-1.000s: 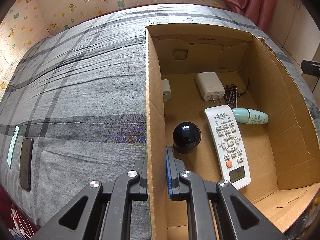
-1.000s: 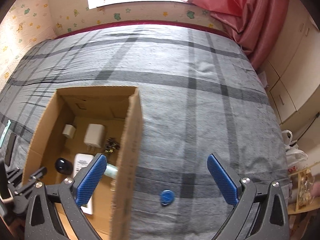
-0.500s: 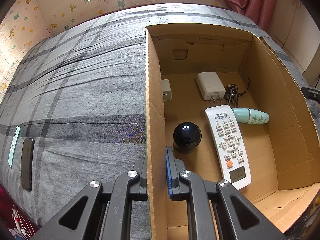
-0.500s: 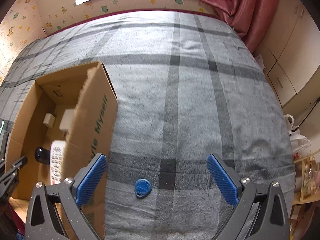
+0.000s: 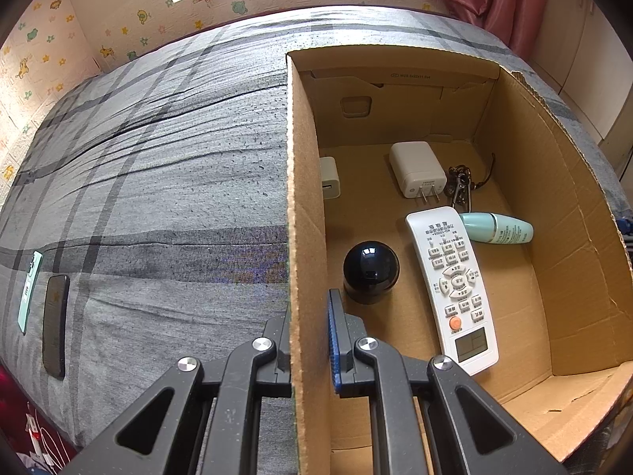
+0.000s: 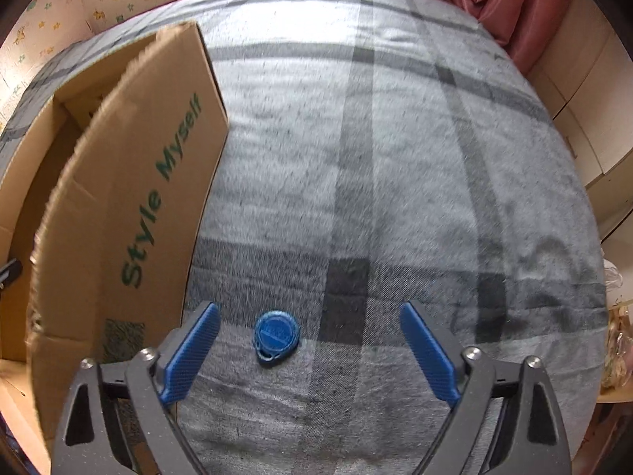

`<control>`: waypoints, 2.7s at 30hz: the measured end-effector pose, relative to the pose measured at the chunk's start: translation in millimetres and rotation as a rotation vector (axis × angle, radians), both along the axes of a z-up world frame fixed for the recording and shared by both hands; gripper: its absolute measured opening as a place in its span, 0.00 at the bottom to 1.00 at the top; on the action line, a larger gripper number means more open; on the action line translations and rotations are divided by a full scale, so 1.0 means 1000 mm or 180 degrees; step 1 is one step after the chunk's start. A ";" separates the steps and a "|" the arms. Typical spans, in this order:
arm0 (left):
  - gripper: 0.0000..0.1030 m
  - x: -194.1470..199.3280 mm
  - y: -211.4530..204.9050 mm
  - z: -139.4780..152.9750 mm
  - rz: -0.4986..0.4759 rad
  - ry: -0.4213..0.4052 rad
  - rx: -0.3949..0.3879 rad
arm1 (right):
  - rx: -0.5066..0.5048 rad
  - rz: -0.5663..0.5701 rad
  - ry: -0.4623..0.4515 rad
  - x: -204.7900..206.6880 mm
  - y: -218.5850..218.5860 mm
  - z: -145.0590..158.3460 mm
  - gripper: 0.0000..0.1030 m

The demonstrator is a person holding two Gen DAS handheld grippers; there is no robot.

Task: Organize rigid objects
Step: 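Move the right tool back to the blue tag on the bed, then grasp the blue tag with the right gripper, then carry the blue tag with the right gripper over the box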

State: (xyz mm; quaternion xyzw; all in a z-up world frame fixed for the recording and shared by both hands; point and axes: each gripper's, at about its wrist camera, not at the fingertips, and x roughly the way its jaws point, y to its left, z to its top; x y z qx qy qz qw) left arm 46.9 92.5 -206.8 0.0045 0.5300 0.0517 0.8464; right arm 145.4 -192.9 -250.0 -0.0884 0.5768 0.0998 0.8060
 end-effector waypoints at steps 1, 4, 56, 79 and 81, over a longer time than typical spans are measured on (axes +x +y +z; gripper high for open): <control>0.12 0.000 0.000 0.000 0.0000 0.0000 0.0001 | 0.0004 0.0008 0.0022 -0.001 0.001 -0.003 0.87; 0.12 0.000 0.000 0.000 -0.0001 0.0000 0.0003 | -0.0004 0.0034 0.0071 -0.004 0.003 -0.010 0.80; 0.12 0.001 -0.004 -0.001 -0.0004 0.0004 0.0035 | 0.0046 0.0085 -0.0198 -0.021 0.010 0.072 0.26; 0.12 0.001 -0.004 -0.001 -0.0004 0.0004 0.0034 | 0.0182 0.0515 -0.0432 -0.023 0.085 0.127 0.26; 0.12 0.001 -0.004 -0.001 -0.0003 0.0005 0.0035 | 0.0194 0.0552 -0.0424 -0.024 0.094 0.126 0.26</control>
